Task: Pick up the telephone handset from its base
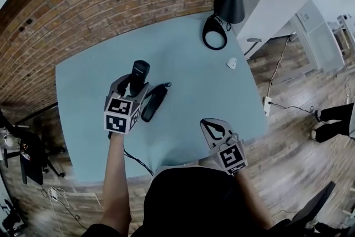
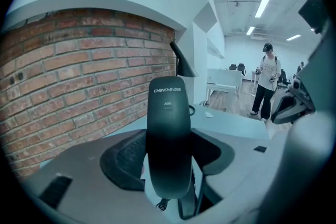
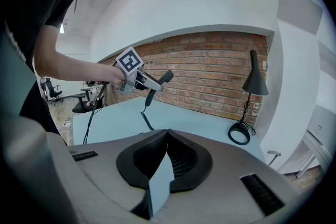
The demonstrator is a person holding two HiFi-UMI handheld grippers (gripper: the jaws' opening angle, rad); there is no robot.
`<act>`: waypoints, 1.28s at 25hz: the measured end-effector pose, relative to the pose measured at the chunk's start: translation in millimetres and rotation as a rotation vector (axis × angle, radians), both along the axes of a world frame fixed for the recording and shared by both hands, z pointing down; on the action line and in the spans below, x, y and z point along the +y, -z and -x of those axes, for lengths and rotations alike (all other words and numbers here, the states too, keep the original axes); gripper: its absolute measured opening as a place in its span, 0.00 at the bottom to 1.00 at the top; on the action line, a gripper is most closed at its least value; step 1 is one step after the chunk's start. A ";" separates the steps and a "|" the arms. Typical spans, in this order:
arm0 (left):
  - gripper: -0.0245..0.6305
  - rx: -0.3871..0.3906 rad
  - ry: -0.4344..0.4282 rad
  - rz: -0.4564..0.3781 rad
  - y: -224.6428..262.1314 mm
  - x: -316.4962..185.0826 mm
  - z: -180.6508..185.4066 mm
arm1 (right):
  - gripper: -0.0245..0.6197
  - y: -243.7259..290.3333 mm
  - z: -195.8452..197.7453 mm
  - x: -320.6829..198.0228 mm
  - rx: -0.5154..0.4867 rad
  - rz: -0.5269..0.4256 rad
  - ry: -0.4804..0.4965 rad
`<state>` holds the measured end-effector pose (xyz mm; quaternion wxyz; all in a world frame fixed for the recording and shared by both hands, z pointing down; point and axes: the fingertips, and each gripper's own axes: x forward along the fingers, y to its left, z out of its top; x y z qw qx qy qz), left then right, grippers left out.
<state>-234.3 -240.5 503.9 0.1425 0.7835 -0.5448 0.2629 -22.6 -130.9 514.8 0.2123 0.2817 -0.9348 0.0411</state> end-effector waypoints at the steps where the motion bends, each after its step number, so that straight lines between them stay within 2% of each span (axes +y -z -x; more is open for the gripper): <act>1: 0.46 -0.002 0.000 -0.021 9.8 2.1 2.1 | 0.07 0.5 4.1 1.1 -0.003 -0.003 0.005; 12: 0.46 0.058 0.045 -0.211 98.4 20.8 24.5 | 0.07 10.7 52.2 16.7 -0.020 -0.039 0.073; 23: 0.45 0.095 0.100 -0.393 155.9 63.1 49.5 | 0.07 13.9 85.3 38.7 -0.029 -0.059 0.131; 28: 0.46 0.115 0.096 -0.473 181.5 80.8 55.0 | 0.07 16.1 99.3 49.8 -0.038 -0.063 0.159; 32: 0.45 0.124 0.093 -0.526 203.3 95.0 56.4 | 0.07 25.6 107.9 53.3 -0.067 -0.104 0.173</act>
